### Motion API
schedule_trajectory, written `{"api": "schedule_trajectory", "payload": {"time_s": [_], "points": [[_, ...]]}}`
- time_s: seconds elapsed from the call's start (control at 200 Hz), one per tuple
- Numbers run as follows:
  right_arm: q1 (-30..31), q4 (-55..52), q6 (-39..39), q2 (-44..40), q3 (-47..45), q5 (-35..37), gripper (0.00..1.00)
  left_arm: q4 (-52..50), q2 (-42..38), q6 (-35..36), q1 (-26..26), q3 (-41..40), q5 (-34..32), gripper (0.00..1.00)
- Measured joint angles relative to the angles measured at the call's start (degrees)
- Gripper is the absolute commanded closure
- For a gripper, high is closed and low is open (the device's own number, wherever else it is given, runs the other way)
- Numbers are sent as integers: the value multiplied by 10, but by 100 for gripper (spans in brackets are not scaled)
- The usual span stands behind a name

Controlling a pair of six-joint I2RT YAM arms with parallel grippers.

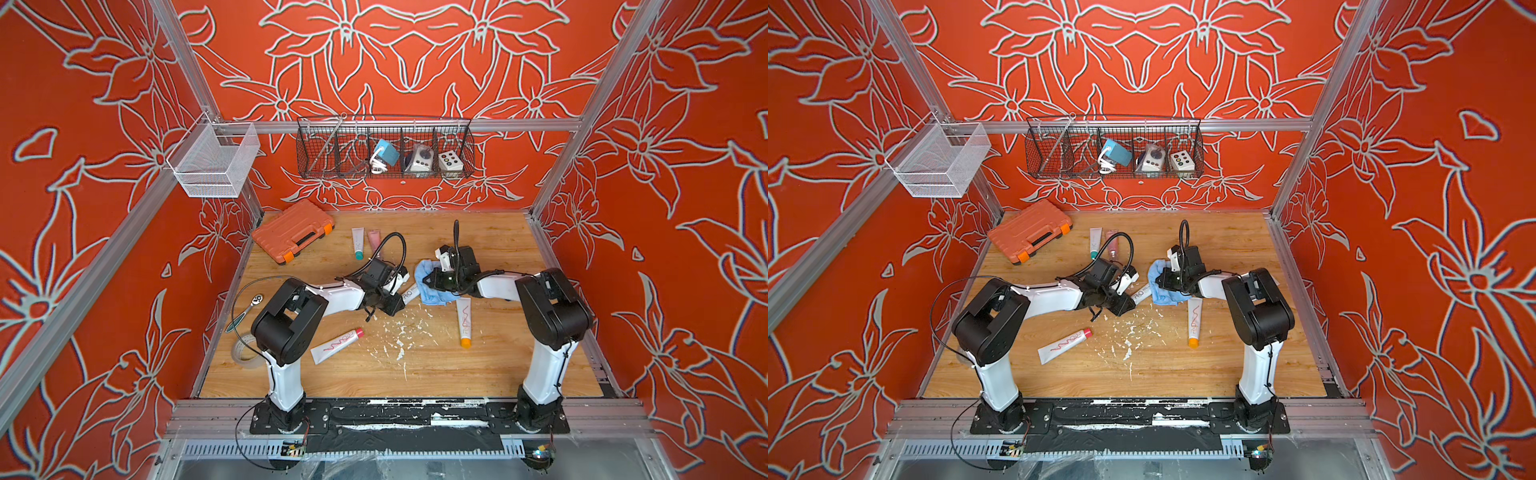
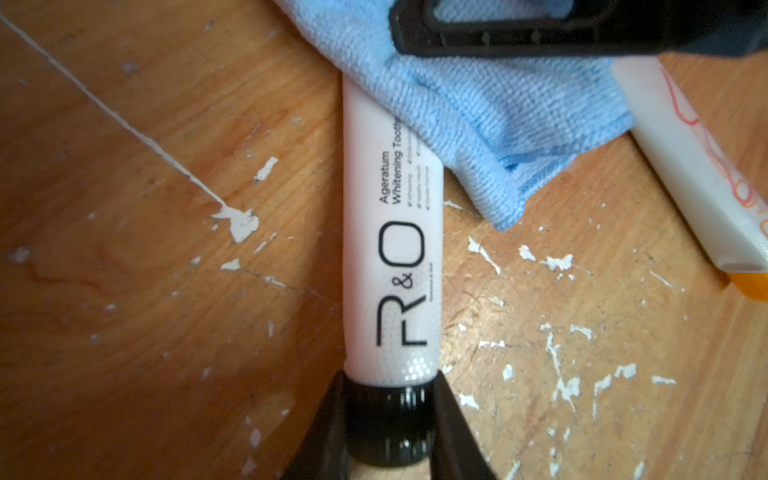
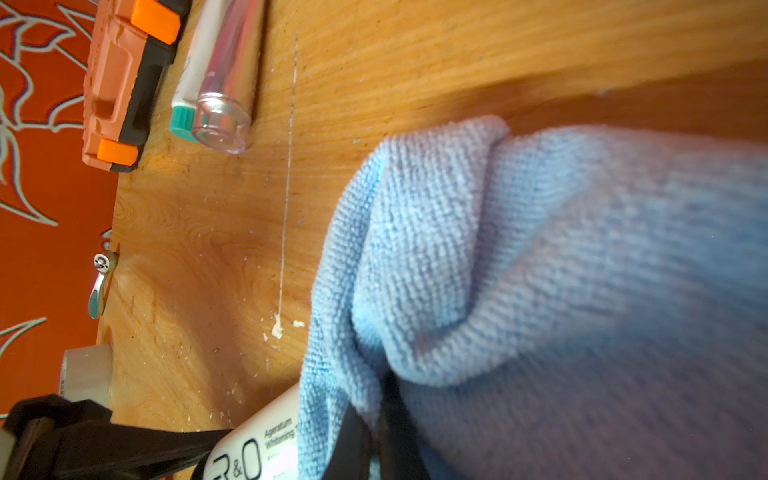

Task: Wipe the surface of the toothpaste tube
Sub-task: Wipe the dirt from the toothpaste tube, then move the toothpaste to the center of the board.

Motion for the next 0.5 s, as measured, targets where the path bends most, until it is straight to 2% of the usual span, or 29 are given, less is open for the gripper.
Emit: {"api": "schedule_trajectory", "payload": {"time_s": [0.265,0.5], "points": [[65,30,28,-23,-27,6,100,-3,0,-1,0,0,0,88],[113,-10,56,-73,-44,17,100,2,-1,-14,0,-2,-1,91]]}}
